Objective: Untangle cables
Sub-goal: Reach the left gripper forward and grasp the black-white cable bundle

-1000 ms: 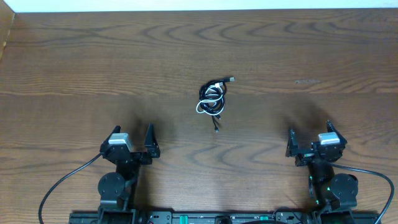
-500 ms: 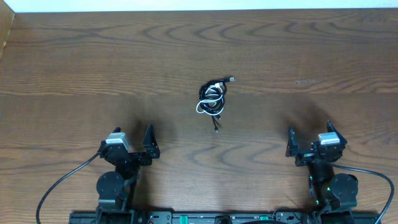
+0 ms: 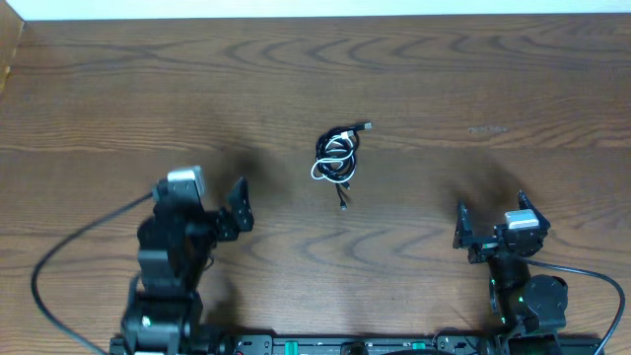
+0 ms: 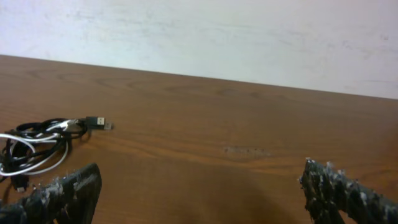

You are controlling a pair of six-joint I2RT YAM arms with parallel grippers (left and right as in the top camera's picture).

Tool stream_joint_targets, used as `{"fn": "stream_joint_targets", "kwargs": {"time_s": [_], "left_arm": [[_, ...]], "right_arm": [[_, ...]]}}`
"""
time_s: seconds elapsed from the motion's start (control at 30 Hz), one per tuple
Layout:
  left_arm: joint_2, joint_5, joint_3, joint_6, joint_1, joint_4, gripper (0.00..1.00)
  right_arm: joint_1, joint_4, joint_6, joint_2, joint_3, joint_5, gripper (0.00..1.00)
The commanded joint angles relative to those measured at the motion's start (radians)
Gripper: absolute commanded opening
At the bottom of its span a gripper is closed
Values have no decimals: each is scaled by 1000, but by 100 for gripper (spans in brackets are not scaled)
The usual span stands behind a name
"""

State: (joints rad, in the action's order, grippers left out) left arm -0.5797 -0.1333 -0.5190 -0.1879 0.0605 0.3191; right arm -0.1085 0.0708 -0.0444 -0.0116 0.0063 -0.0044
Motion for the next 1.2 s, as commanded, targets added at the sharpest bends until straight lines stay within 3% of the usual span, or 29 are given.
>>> {"fn": "stream_joint_targets", "kwargs": {"time_s": [0.0, 0.33, 0.53, 0.7, 1.0, 1.17], "left_arm": [[-135, -17, -165, -12, -3, 96, 98], [-439, -24, -575, -11, 1, 369, 98], [-575, -58, -711, 124, 101, 398, 98], [-667, -55, -731, 200, 194, 399, 98], [-785, -43, -731, 142, 206, 475, 98], [-808, -42, -731, 133, 205, 362, 98]], "right_arm": [[5, 5, 6, 5, -1, -2, 99], [5, 5, 5, 5, -1, -2, 99], [5, 5, 6, 5, -1, -2, 99], [5, 5, 5, 5, -1, -2, 99], [5, 5, 6, 5, -1, -2, 99], [5, 5, 6, 5, -1, -2, 99]]}}
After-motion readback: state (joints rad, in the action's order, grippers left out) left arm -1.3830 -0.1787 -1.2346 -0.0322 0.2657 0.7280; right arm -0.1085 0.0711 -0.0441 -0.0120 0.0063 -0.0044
